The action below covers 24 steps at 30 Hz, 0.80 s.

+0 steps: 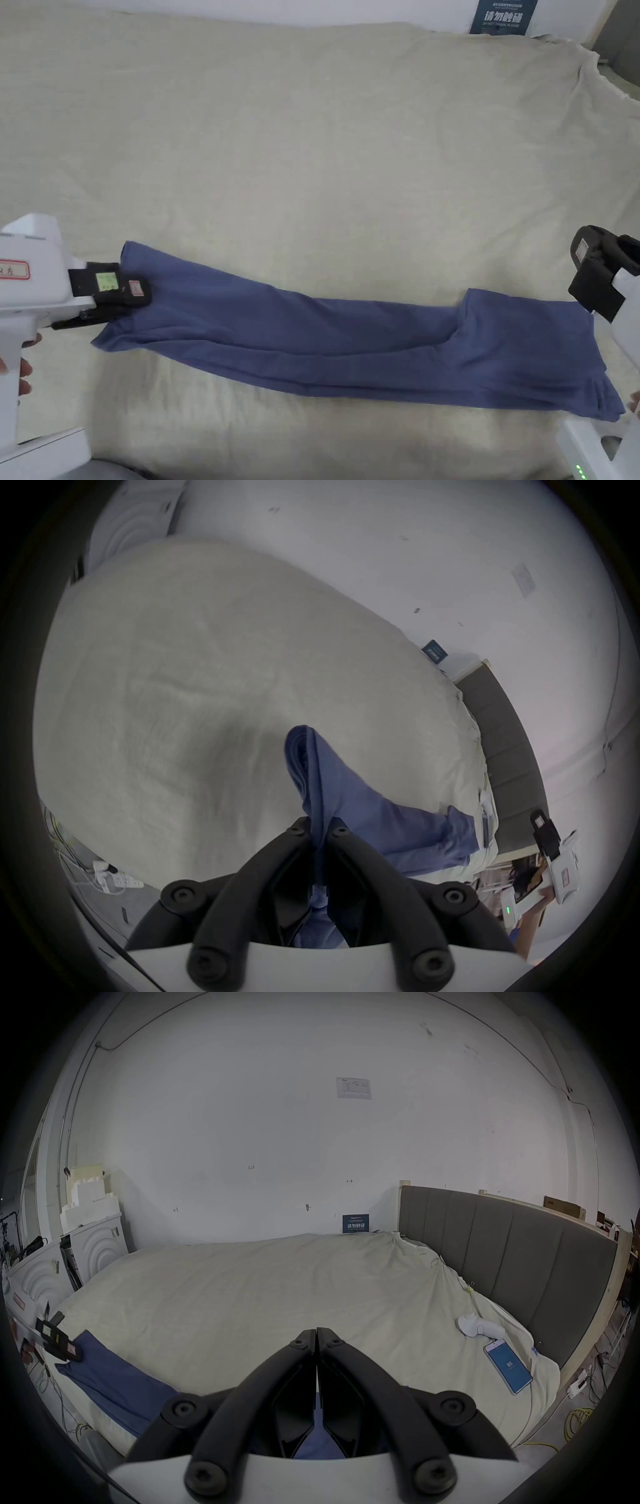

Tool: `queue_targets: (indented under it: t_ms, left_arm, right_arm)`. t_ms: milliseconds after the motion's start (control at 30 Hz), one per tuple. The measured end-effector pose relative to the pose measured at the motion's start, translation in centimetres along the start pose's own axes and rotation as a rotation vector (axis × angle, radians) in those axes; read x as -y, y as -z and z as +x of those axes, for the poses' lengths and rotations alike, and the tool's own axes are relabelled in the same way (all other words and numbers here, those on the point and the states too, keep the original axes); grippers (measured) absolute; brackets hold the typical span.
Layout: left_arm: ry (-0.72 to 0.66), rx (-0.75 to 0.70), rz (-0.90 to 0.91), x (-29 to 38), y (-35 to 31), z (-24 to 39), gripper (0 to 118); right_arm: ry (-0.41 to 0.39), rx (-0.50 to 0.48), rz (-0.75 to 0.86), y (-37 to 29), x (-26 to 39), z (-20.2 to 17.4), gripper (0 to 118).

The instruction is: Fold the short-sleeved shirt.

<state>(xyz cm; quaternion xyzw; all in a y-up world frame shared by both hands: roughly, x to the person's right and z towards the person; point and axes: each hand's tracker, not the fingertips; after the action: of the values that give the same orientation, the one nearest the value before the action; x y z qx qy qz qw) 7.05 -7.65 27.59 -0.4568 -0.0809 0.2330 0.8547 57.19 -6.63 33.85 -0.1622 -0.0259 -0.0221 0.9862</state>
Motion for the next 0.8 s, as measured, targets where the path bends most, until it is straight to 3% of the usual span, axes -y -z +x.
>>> queue_targets:
  t_ms: [267,400,533,700,733,800]
  left_arm:
    - [0.222,0.147,-0.058,1.7,1.6,10.1,3]
    - [0.356,0.106,-0.129,3.4,6.8,14.8,3]
    - [0.374,0.104,-0.235,4.9,13.3,18.0,3]
    - [0.494,-0.051,-0.335,8.5,21.1,21.3,3]
    - [0.511,-0.082,-0.352,9.2,22.4,21.7,5]
    - [0.506,-0.097,-0.340,10.5,24.0,22.3,21]
  right_arm:
    - [0.038,-0.012,0.027,-1.4,0.7,1.4,0]
    - [0.054,0.002,0.030,-2.2,1.0,2.5,0]
    - [0.063,0.027,0.037,-3.1,1.1,3.6,0]
    - [0.071,0.063,0.042,-4.2,1.1,5.0,0]
    - [0.071,0.068,0.041,-4.3,1.2,5.3,0]
    - [0.073,0.077,0.039,-4.6,1.3,5.7,0]
